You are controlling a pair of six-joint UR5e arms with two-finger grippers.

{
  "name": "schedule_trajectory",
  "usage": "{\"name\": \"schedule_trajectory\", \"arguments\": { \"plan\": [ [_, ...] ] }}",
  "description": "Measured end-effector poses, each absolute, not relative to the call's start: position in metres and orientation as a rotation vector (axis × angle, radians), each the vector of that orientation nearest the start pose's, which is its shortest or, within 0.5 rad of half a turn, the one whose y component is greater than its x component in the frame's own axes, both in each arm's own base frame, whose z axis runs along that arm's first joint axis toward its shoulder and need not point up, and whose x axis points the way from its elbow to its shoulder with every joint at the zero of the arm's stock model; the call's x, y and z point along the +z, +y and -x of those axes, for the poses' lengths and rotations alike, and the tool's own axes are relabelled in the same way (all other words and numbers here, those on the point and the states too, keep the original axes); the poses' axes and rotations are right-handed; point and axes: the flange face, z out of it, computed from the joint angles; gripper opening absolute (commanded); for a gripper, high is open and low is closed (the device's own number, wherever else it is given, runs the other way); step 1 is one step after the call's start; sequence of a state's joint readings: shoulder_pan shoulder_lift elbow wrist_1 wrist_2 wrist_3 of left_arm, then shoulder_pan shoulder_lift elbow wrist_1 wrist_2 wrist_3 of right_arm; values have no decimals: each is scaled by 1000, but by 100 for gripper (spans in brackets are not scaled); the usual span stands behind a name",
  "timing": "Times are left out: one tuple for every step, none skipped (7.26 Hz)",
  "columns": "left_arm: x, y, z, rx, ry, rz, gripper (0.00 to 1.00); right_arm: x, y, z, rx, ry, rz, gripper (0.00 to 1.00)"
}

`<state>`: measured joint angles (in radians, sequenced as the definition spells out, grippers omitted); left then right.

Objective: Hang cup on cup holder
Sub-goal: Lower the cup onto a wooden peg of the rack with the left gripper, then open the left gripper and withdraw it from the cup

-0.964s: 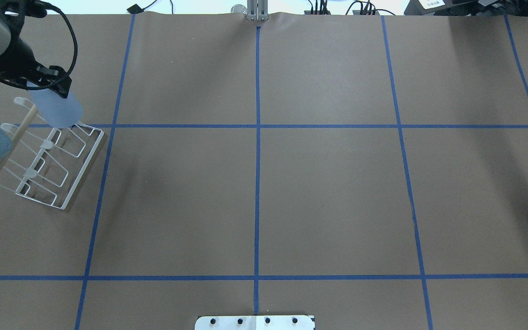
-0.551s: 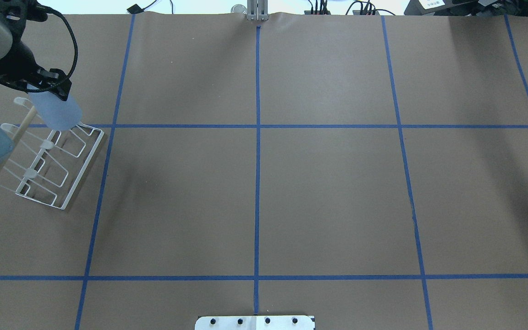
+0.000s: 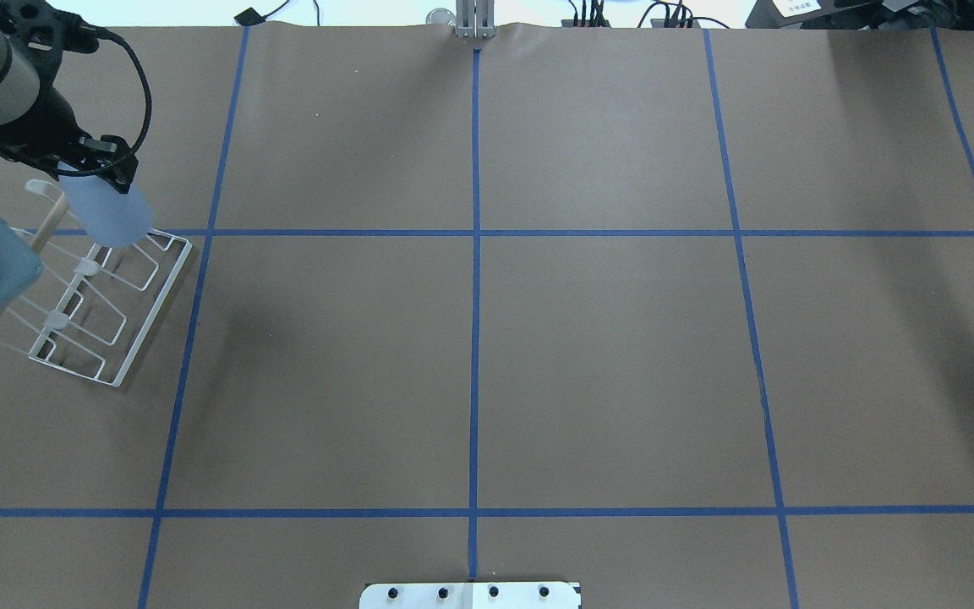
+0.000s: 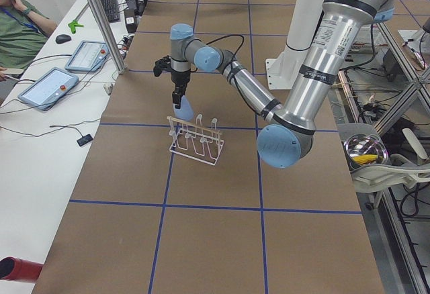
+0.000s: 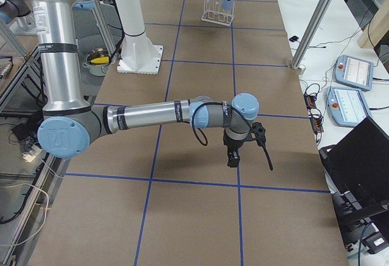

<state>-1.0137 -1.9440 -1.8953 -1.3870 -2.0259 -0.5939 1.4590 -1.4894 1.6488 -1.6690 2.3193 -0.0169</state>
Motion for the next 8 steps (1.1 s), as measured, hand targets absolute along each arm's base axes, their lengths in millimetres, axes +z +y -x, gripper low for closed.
{"name": "schedule_trajectory", "arguments": {
  "plan": [
    [343, -543, -234, 87, 658, -197, 99, 590, -530, -7, -145, -751, -24, 100],
    [353, -538, -231, 96, 672, -221, 98, 588, -529, -7, -146, -752, -28, 100],
    [357, -529, -224, 101, 684, -244, 98, 582, -526, -8, -150, -751, -41, 100],
    [355, -521, -213, 97, 691, -262, 98, 574, -520, -9, -157, -748, -59, 100],
    [353, -520, -191, 91, 681, -274, 99, 568, -513, -10, -161, -745, -72, 100],
    [356, -526, -155, 101, 660, -276, 98, 568, -509, -11, -161, -743, -73, 100],
    [371, -532, -109, 105, 652, -255, 99, 574, -506, -13, -153, -742, -63, 100],
    [400, -533, -67, 76, 655, -217, 99, 582, -501, -17, -140, -741, -49, 100]
  ]
}}
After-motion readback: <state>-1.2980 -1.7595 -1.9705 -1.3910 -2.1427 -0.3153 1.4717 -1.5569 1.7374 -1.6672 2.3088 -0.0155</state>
